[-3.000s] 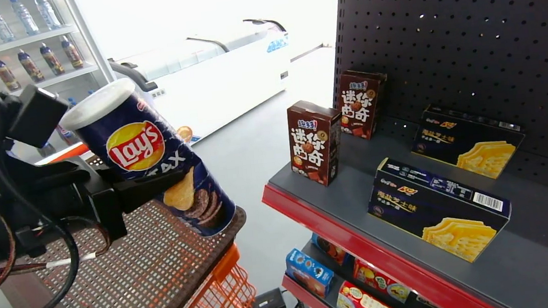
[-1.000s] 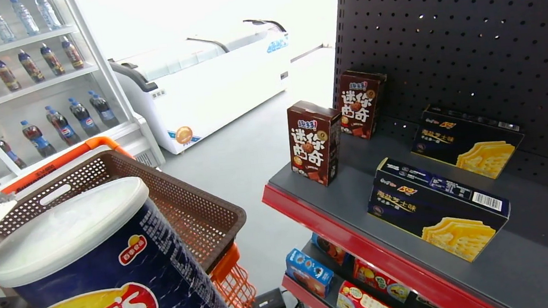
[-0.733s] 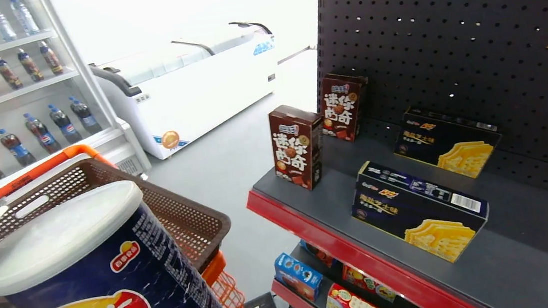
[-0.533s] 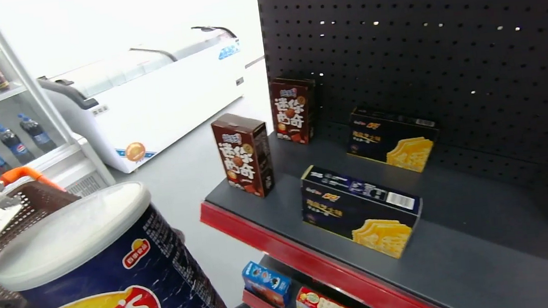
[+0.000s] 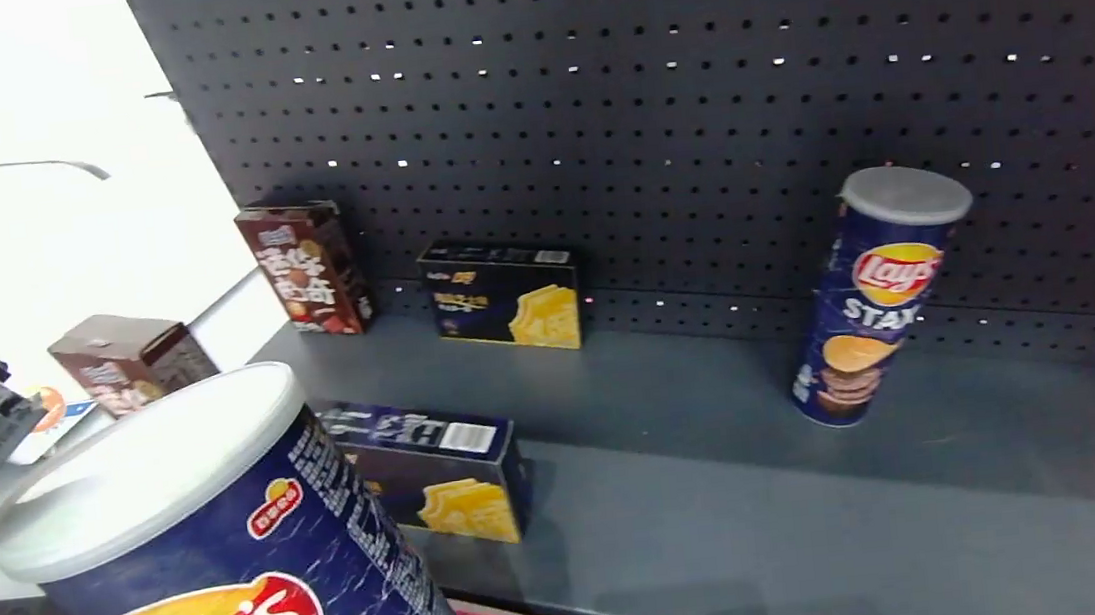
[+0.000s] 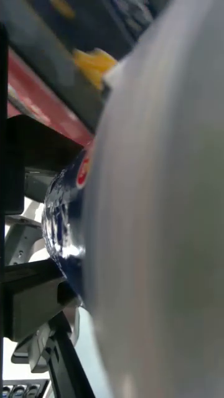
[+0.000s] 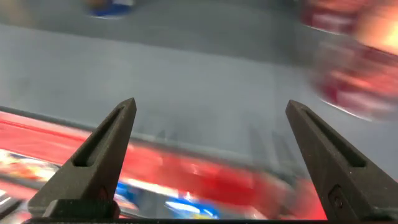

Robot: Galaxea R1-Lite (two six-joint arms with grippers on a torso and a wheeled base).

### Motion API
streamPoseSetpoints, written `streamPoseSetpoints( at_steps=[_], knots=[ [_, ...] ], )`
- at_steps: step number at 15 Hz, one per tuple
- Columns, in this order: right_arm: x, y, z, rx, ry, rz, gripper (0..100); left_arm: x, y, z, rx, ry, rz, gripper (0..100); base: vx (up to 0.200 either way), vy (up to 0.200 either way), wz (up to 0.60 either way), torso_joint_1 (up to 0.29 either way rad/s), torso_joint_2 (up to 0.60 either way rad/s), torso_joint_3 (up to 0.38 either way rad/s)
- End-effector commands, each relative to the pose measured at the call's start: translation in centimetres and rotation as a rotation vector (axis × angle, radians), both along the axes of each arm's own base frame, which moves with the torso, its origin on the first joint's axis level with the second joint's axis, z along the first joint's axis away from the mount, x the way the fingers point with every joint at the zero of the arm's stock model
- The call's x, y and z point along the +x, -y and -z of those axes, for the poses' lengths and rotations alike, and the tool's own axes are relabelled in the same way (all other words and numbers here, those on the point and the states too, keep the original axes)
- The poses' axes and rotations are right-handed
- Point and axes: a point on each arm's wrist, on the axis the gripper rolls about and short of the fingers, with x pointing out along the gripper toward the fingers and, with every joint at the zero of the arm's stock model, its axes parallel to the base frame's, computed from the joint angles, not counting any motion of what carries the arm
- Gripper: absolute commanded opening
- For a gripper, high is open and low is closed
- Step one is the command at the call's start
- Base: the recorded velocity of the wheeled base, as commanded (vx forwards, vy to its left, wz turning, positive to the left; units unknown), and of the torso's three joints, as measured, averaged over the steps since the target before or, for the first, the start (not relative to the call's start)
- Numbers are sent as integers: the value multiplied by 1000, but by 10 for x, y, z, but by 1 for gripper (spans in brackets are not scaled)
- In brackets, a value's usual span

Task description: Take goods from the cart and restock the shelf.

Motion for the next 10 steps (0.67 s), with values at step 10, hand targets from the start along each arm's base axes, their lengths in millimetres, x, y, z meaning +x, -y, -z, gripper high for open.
streamPoseSetpoints(
  at_steps=[10],
  knots=[
    [0, 0, 0, 0, 0, 0, 100, -1, -1, 4, 8, -11, -2, 0, 0, 0, -180, 3, 1, 1]
  ],
)
